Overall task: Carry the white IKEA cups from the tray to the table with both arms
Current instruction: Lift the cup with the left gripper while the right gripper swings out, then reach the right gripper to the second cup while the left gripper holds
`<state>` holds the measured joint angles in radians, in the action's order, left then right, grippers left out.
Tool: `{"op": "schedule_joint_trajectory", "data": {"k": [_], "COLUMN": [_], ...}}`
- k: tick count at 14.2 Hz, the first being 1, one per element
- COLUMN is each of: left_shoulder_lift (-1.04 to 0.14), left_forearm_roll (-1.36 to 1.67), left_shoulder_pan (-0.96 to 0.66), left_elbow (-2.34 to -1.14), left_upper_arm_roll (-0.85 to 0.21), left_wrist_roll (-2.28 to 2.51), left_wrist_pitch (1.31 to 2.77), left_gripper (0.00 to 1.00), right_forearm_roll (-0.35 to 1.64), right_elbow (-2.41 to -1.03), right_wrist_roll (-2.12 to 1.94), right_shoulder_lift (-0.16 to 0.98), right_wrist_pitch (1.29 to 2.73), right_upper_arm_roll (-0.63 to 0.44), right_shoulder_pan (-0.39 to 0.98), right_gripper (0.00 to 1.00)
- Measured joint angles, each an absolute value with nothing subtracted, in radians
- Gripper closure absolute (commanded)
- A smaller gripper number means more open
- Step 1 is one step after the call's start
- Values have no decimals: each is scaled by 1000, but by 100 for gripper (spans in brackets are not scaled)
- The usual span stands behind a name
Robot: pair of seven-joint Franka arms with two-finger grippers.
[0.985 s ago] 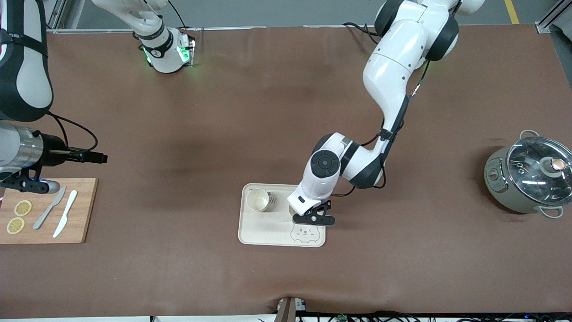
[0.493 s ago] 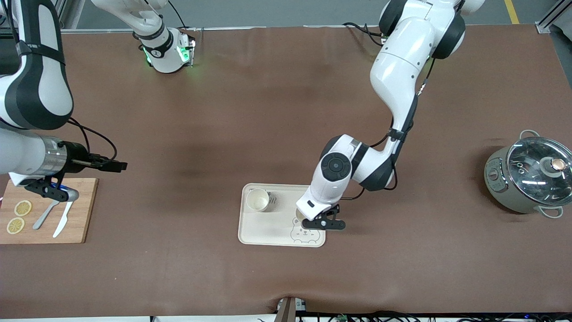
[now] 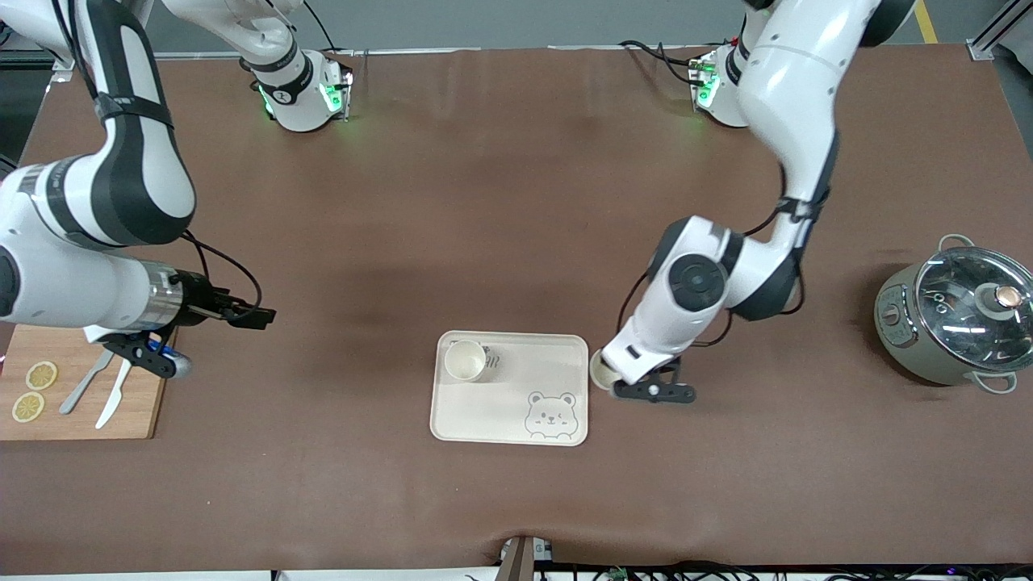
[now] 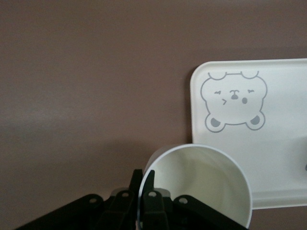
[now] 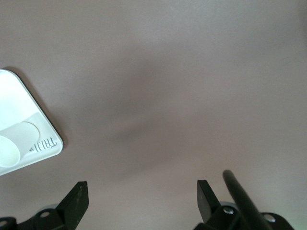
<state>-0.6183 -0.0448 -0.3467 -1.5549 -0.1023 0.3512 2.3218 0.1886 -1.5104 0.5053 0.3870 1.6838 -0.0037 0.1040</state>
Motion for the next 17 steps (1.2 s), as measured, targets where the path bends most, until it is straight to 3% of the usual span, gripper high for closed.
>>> {"op": "schedule_joint_trajectory", "data": {"k": [4,7,17], "left_shoulder_lift": [-445,-343,-76], "left_forearm_roll": [-45,-45,-45], "left_shoulder_pan": [-181,-78,-28], "left_elbow": [-1826,-1962,-2301], "left_upper_arm_roll": [-193,-262,-284], "left_wrist_roll": [231,172,96], "left_wrist_pitch": [2420,2438,2521], "left_gripper": [100,100,100], "right_forearm_roll": [190,190,198], "right_elbow": [-1510,-1511,-1511], "right_wrist_roll": [633,674,861], "right_shoulder_lift": [411,433,526], "right_wrist_pitch": [1728,1759,1905], "right_upper_arm_roll": [-2,-1,0], "right_shoulder_pan": [167,203,289], "right_gripper": [0,0,0]}}
